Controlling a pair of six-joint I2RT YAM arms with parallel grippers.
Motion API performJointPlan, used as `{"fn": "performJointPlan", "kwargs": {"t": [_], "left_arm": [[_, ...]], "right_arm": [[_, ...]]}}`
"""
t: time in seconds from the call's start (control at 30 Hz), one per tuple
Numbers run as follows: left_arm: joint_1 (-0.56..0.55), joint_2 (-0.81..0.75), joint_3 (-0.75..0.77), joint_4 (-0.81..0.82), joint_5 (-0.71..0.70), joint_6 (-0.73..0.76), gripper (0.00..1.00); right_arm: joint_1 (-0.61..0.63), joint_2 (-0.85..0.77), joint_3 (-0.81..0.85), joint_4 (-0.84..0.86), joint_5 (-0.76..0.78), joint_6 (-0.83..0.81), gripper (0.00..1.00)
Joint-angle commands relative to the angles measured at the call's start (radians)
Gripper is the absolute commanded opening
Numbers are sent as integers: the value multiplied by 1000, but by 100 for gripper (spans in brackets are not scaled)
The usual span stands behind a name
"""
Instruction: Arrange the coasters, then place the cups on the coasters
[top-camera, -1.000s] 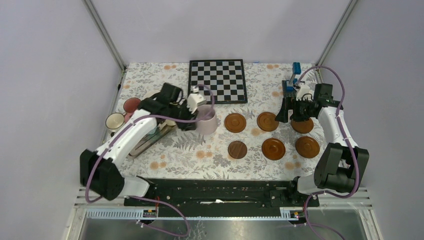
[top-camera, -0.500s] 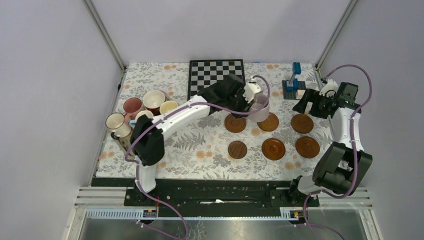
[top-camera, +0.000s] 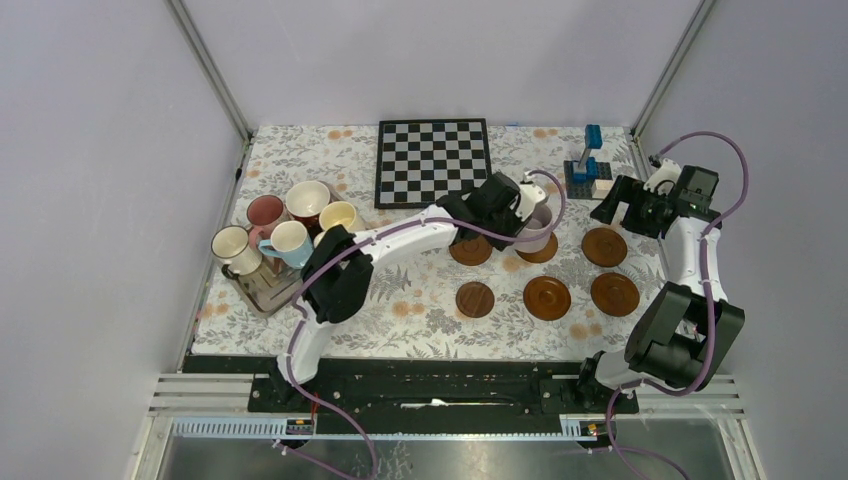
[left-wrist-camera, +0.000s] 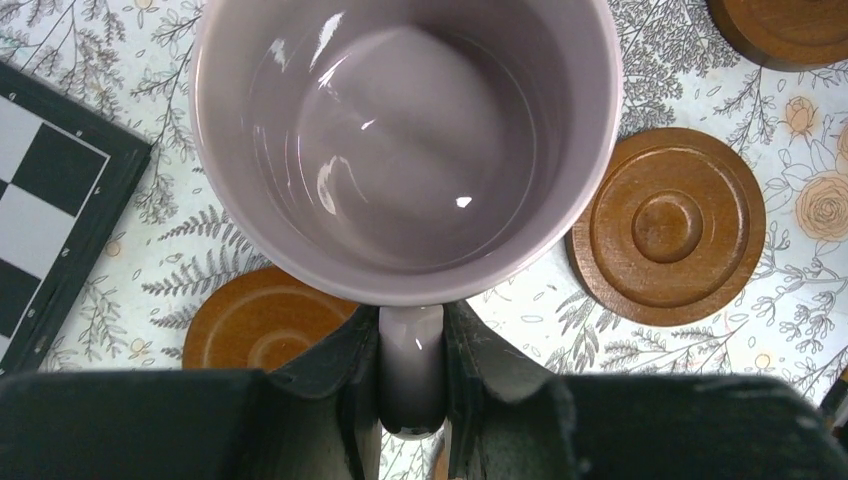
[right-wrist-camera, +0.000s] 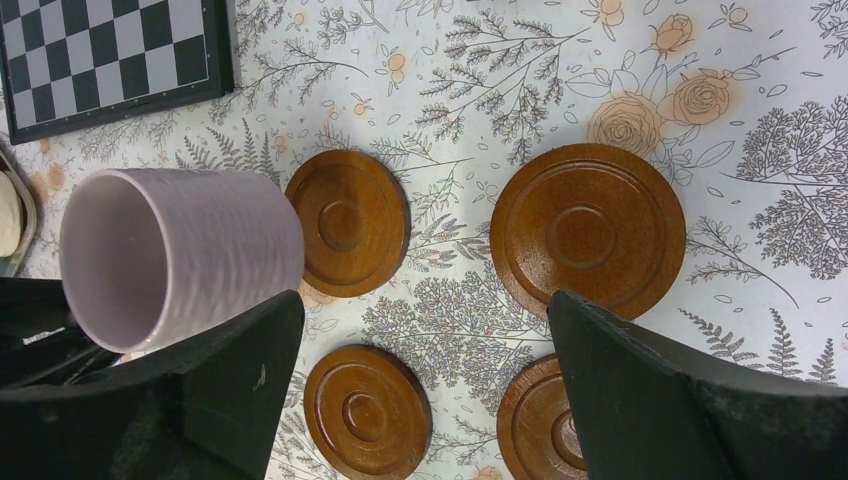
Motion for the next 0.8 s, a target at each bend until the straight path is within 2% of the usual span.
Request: {"fn": "performJointPlan", "kwargs": {"t": [0.0, 0.77], "left_arm": [[-21, -15, 55, 217, -50, -19, 0], [-43, 124, 125, 286, -65, -63, 0]], "right_arm": [[-4, 3, -12, 30, -1, 10, 99], [-3, 2, -27, 35, -30, 4, 100]]}}
